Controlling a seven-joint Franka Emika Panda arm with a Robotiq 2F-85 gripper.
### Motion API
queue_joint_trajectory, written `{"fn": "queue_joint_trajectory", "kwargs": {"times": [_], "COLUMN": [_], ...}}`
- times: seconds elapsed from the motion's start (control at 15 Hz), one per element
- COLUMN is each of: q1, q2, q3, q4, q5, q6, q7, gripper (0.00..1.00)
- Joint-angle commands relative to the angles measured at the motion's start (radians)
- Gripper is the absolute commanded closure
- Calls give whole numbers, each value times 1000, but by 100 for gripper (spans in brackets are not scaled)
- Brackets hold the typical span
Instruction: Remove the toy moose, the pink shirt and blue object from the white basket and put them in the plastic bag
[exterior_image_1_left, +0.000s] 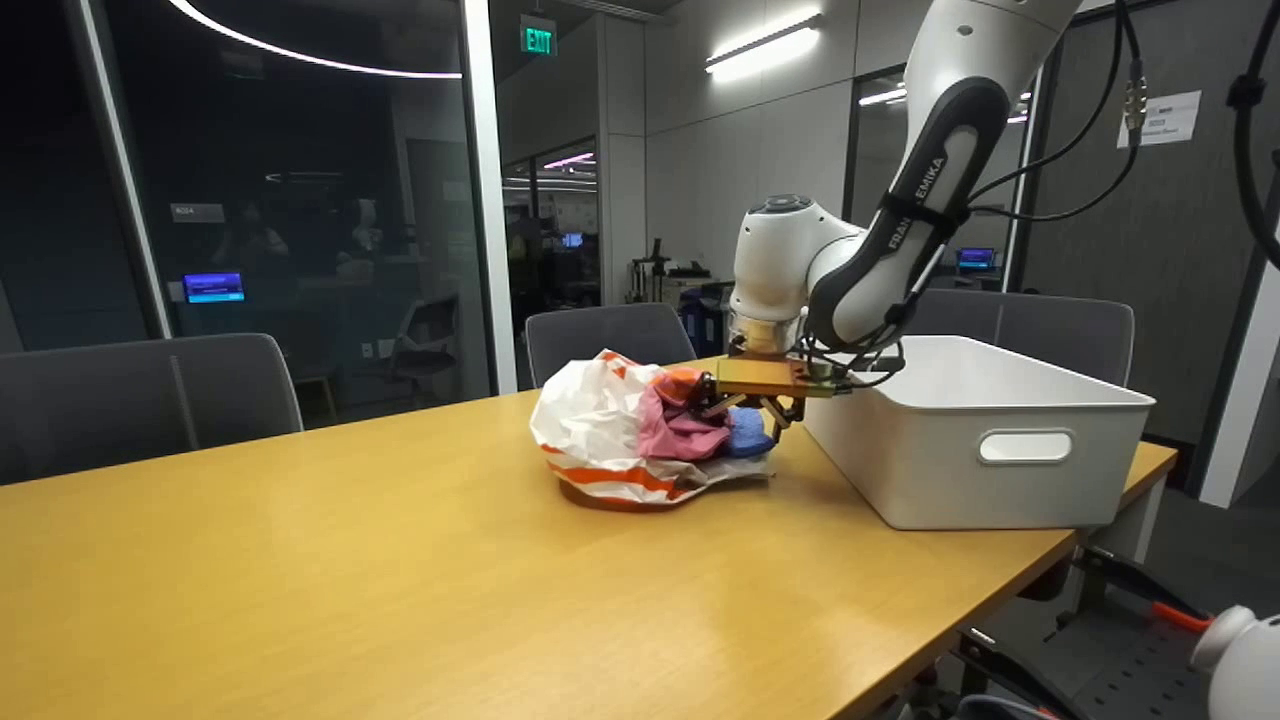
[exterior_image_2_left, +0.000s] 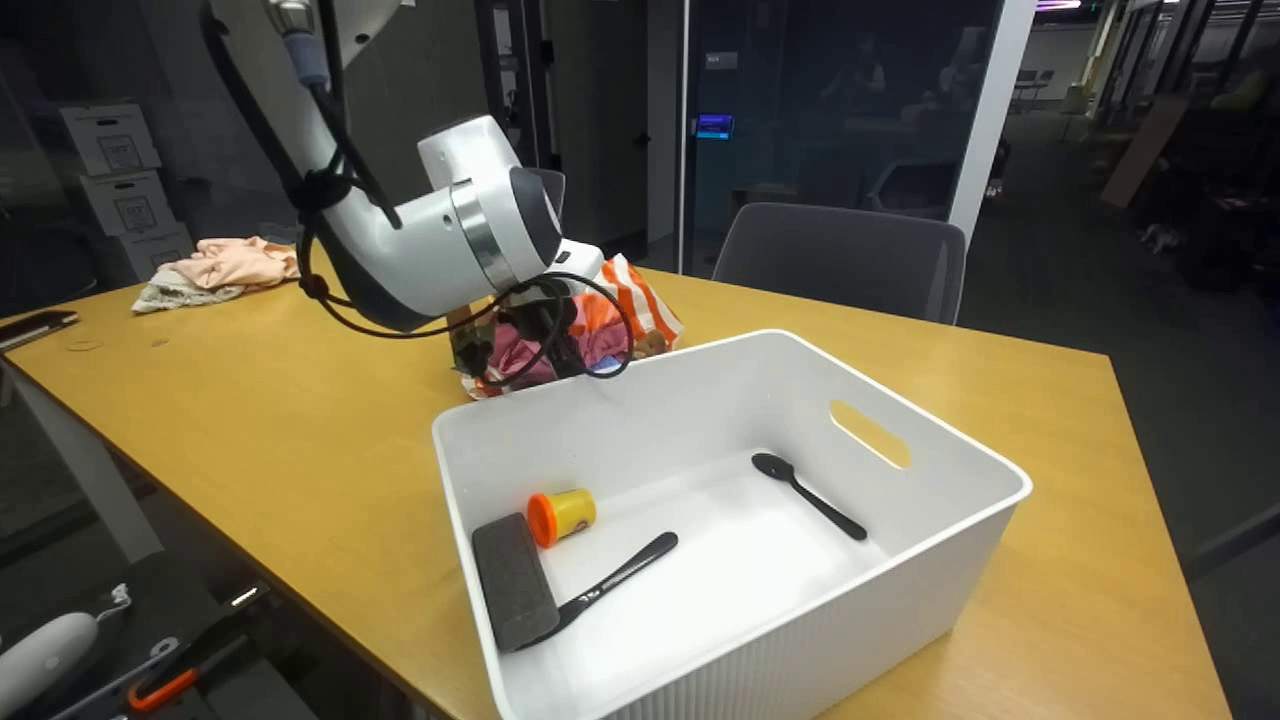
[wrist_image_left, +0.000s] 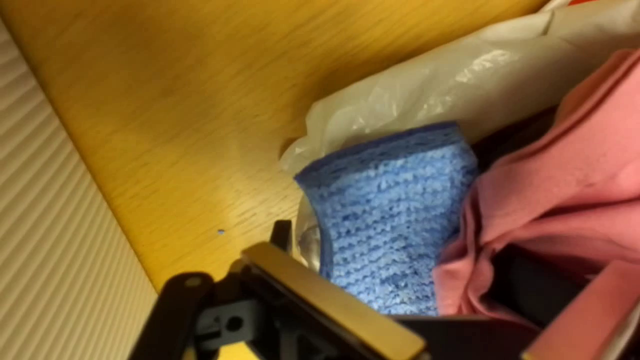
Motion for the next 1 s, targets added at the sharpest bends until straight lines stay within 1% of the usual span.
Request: {"fn": "queue_joint_trajectory", "kwargs": {"times": [0.0, 0.07, 0.13, 0.2, 0.27, 0.47, 0.6, 0.73, 0.93], "q1": [-1, 4, -72, -61, 36, 80, 88, 84, 67], "q2": [-99, -121, -139, -166, -210, -312, -367, -428, -512], "q3": [9, 4, 76, 68, -25, -77, -95, -99, -96], "q4": [-45, -44, -36, -34, -42, -52, -41, -32, -37], "q5": [225, 283, 254, 274, 351, 369, 361, 353, 320], "q6": [-45, -60, -100, -133, -174, -298, -393, -488, -578], "q7": [-227, -276, -270, -301, -379, -468, -515, -550, -587], "gripper": [0, 0, 0, 0, 0, 0, 0, 0, 0]}}
